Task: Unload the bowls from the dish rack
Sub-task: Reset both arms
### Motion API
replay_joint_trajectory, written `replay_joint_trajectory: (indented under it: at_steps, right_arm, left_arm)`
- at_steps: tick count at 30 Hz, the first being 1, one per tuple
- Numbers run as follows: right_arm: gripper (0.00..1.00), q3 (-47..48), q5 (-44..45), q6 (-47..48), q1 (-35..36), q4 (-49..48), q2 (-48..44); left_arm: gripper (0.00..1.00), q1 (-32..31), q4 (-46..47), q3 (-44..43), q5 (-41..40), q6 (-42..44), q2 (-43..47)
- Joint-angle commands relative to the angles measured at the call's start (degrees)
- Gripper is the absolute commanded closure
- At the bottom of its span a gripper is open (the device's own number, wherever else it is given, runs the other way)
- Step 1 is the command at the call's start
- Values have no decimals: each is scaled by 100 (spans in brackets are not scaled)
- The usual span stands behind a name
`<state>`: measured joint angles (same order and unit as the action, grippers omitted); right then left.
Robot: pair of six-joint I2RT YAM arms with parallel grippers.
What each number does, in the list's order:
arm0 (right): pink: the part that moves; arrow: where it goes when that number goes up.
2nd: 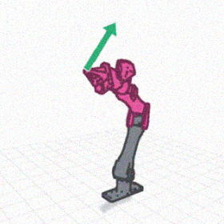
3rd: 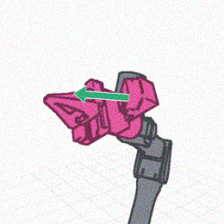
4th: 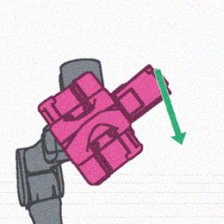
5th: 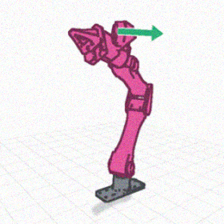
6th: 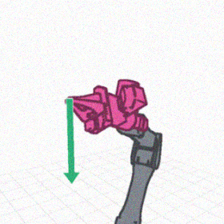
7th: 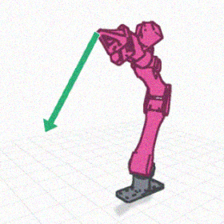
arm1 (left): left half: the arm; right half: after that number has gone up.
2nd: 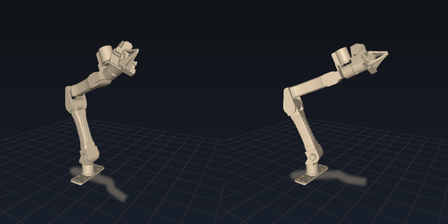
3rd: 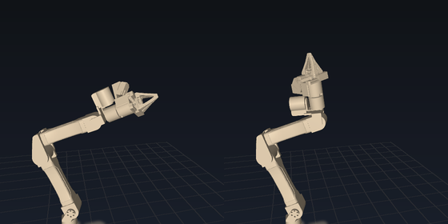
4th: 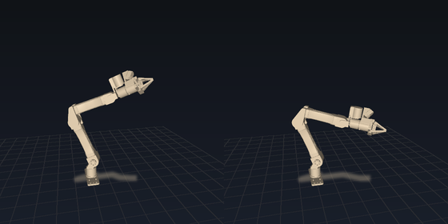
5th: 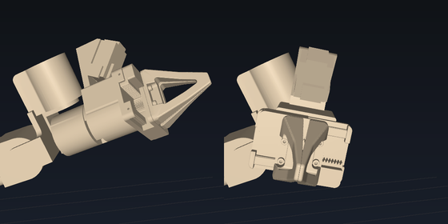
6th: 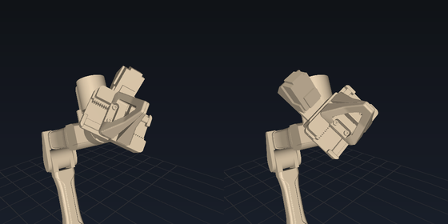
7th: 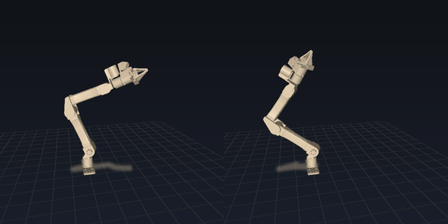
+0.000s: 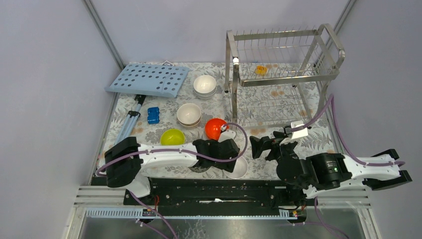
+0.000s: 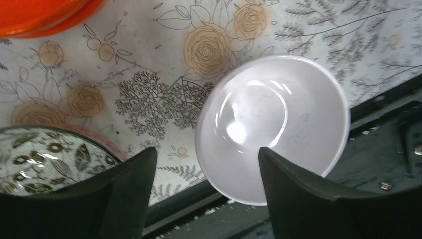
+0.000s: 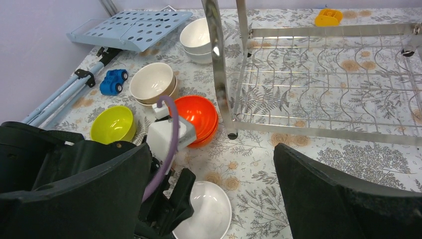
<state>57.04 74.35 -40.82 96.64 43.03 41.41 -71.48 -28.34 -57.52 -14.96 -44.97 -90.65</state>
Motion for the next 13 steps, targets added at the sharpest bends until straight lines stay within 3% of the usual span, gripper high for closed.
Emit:
replay_joint_trajectory:
  at_steps: [1, 5, 13]
  right_arm:
    - [0, 35, 182, -198, -12, -38, -75]
    - [0, 24, 72, 180, -14, -360, -138]
    - [0, -100, -84, 1315, -12, -1598, 36]
  left_arm:
    - [15, 2, 63, -90, -27, -163, 721]
    - [2, -12, -171, -62, -597, -427, 1582]
    - [1, -23, -788, 290, -2347, -1071, 3291]
